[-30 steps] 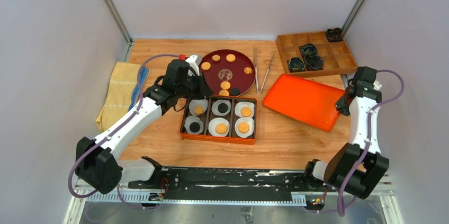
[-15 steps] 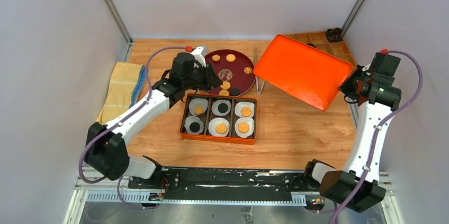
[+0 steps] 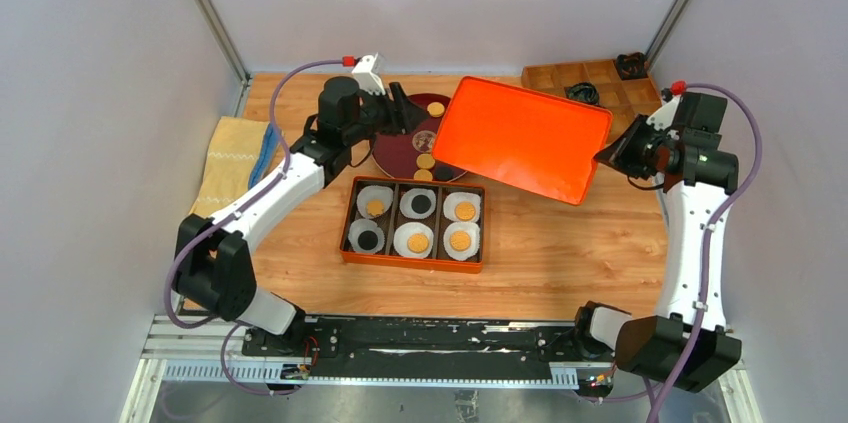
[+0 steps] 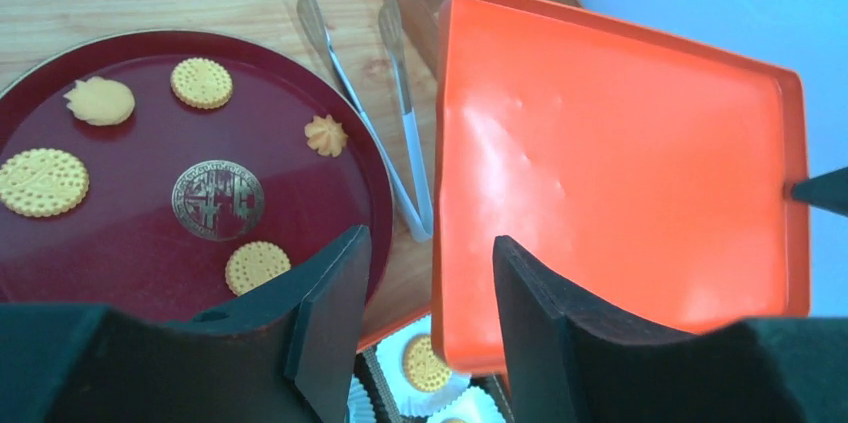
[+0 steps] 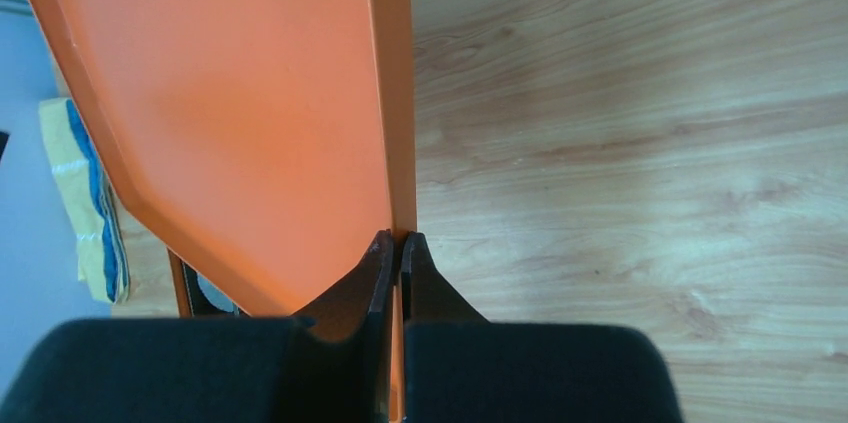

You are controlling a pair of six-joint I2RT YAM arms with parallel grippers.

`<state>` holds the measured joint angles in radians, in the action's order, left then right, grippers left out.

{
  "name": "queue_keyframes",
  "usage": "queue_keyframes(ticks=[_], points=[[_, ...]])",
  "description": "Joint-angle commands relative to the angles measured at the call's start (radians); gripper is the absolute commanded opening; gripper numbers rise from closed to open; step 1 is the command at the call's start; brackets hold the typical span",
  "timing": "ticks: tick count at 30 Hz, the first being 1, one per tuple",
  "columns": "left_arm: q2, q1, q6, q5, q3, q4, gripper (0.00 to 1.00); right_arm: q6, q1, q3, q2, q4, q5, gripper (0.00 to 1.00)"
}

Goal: Pack the cookies

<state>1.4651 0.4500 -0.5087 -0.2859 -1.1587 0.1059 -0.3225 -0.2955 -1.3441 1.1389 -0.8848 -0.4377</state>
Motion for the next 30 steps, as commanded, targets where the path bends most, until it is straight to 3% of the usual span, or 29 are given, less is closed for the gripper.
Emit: queue_keyframes(ticks=[1, 7, 13, 19, 24, 30], points=[[0.038, -0.01, -0.007, -0.03, -0.007, 0.069, 0.58, -0.031, 0.042, 0.015, -0.007, 0.077, -0.118, 0.0], [0.057, -0.014, -0.004, -0.05, 0.021, 0.075, 0.69, -0.042, 0.055, 0.017, 0.022, 0.115, -0.183, 0.0], [0.071, -0.015, -0.007, -0.142, 0.03, 0.141, 0.67, -0.055, 0.073, 0.038, 0.083, 0.185, -0.234, 0.0], [0.107, -0.029, -0.054, -0.3, 0.048, 0.255, 0.55, -0.072, 0.103, 0.073, 0.146, 0.273, -0.268, 0.0], [0.151, -0.043, -0.164, -0.383, 0.082, 0.374, 0.3, -0.075, 0.127, 0.094, 0.192, 0.322, -0.244, 0.0], [0.136, -0.045, -0.196, -0.398, 0.121, 0.403, 0.12, -0.004, 0.187, 0.074, 0.243, 0.335, -0.123, 0.07]])
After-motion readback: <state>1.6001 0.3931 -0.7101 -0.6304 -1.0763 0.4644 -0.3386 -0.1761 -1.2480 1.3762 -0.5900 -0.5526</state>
